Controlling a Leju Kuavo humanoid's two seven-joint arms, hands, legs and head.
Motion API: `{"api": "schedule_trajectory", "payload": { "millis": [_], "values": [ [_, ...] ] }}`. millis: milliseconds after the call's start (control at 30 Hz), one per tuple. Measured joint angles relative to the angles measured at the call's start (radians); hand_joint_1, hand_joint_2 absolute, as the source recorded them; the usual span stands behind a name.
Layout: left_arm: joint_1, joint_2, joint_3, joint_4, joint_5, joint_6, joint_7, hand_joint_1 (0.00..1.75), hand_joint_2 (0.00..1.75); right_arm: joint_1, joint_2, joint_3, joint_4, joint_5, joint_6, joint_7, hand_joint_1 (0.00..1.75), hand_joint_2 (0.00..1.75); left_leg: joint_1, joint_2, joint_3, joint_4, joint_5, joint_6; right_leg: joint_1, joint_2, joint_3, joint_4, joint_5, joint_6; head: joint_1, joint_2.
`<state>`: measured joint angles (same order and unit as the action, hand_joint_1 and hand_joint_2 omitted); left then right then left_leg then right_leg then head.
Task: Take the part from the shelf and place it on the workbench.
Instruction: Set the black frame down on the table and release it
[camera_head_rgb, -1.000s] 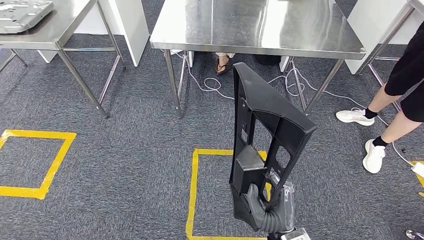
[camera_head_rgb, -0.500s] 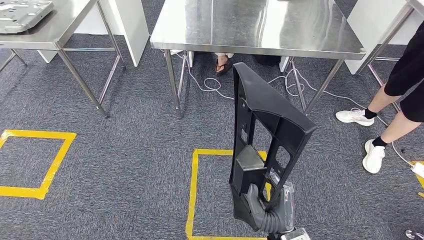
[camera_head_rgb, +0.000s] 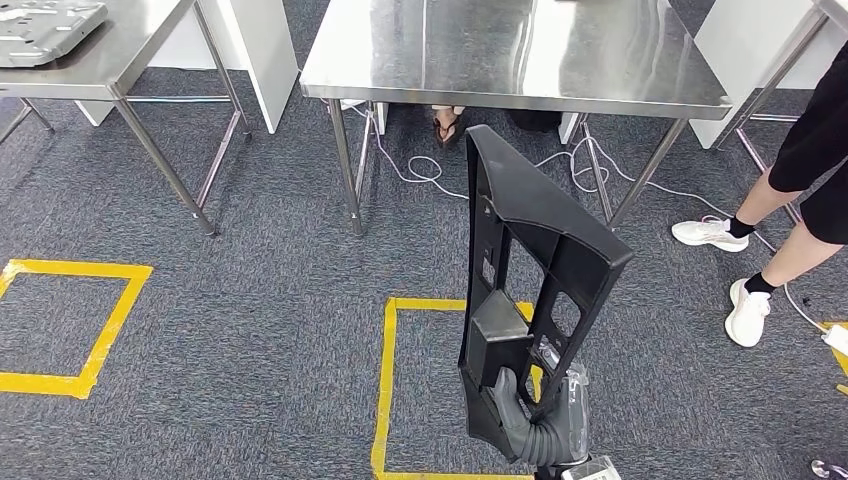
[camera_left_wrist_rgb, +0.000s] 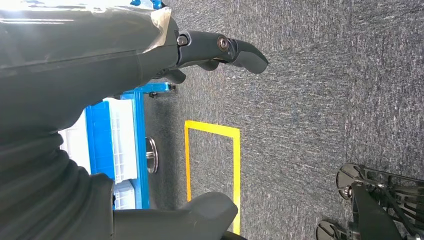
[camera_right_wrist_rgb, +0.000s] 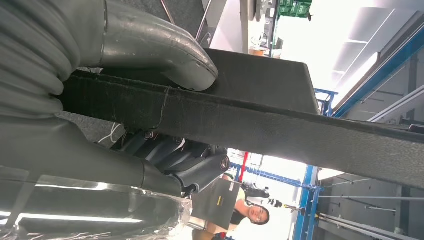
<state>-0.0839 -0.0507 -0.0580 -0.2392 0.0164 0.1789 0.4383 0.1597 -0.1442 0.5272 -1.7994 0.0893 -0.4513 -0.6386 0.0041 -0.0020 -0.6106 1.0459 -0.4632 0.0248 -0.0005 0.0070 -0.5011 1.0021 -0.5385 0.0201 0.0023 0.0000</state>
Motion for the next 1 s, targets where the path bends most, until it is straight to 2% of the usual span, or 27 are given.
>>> {"api": "schedule_trajectory", "payload": {
  "millis": [767,900,1000],
  "values": [
    [-0.002,-0.001,0.000,0.000,-0.014,0.015,0.000,0.00,1.75,0.000,0.000,0.000,0.000,-0.001,0.024,0.017,1.75,1.75,-0.002,0.000,0.000,0.001,0.000,0.000,-0.003,0.000,0.000,-0.001,0.000,0.000,0.000,0.000],
    [-0.004,-0.002,0.000,0.000,-0.016,0.021,0.000,0.00,1.75,0.005,0.000,0.000,0.001,-0.005,0.037,0.020,1.75,1.75,-0.005,0.000,0.000,0.001,-0.002,0.003,-0.006,0.000,0.000,-0.001,0.001,0.001,0.000,0.000],
    [-0.004,-0.002,0.000,0.000,-0.017,0.022,0.000,0.00,1.75,0.007,0.000,0.000,0.002,-0.006,0.038,0.021,1.75,1.75,-0.009,0.000,0.000,0.002,-0.004,0.007,-0.010,0.000,0.000,-0.002,0.000,0.006,0.000,0.000]
  ]
}}
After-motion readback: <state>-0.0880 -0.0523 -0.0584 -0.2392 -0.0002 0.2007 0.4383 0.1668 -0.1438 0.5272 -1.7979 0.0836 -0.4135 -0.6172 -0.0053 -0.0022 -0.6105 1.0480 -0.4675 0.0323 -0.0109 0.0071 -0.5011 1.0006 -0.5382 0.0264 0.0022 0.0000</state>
